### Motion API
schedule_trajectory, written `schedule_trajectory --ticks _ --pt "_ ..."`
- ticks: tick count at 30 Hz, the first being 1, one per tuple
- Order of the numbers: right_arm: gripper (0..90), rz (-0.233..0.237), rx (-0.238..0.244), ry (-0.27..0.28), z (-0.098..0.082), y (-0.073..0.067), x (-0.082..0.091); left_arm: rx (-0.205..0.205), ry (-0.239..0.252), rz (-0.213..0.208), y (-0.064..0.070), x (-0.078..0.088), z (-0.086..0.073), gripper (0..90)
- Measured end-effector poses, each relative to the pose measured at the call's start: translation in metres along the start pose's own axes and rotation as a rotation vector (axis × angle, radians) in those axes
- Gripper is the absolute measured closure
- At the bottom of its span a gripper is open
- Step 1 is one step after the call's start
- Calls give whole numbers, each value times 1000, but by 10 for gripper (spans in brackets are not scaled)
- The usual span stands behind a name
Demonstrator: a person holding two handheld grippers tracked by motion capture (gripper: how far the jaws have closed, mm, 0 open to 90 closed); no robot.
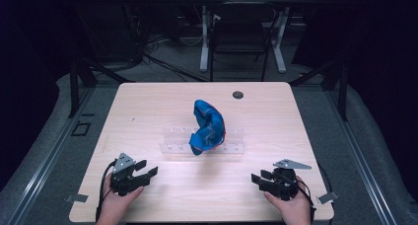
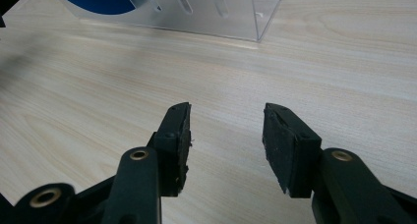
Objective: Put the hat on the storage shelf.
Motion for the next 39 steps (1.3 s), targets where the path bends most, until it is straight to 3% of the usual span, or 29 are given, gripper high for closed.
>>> schedule_trajectory --ticks 5,10,18,24,28,34,39 --pt "525 4 17 10 -3 2 -3 1 -2 -1 0 -3 -2 446" --pt "517 12 -6 23 -6 5 -5 -13 -6 2 1 -5 -4 445" --pt "474 21 -4 34 -6 7 -7 -22 -13 13 -2 -7 -6 443" --pt "436 29 1 88 -1 8 -7 -26 -10 16 -3 -8 -6 434" --pt "410 10 41 83 -5 10 -11 -31 -14 18 -6 -9 -7 415" --pt "283 -10 63 70 -5 12 -16 -30 -32 23 -10 -12 -10 398" --pt "185 -8 31 40 -5 17 -18 1 -31 9 -9 -12 -10 355"
Point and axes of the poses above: each handheld gripper's, and its own axes: x roughly backward along the jaws, z roughly out of its top, y roughly to its right, the point moved 9 cm from there along -x, roughly forward along the jaws, and after that the axes turned 8 degrees about -z, right-handed, at the moved point
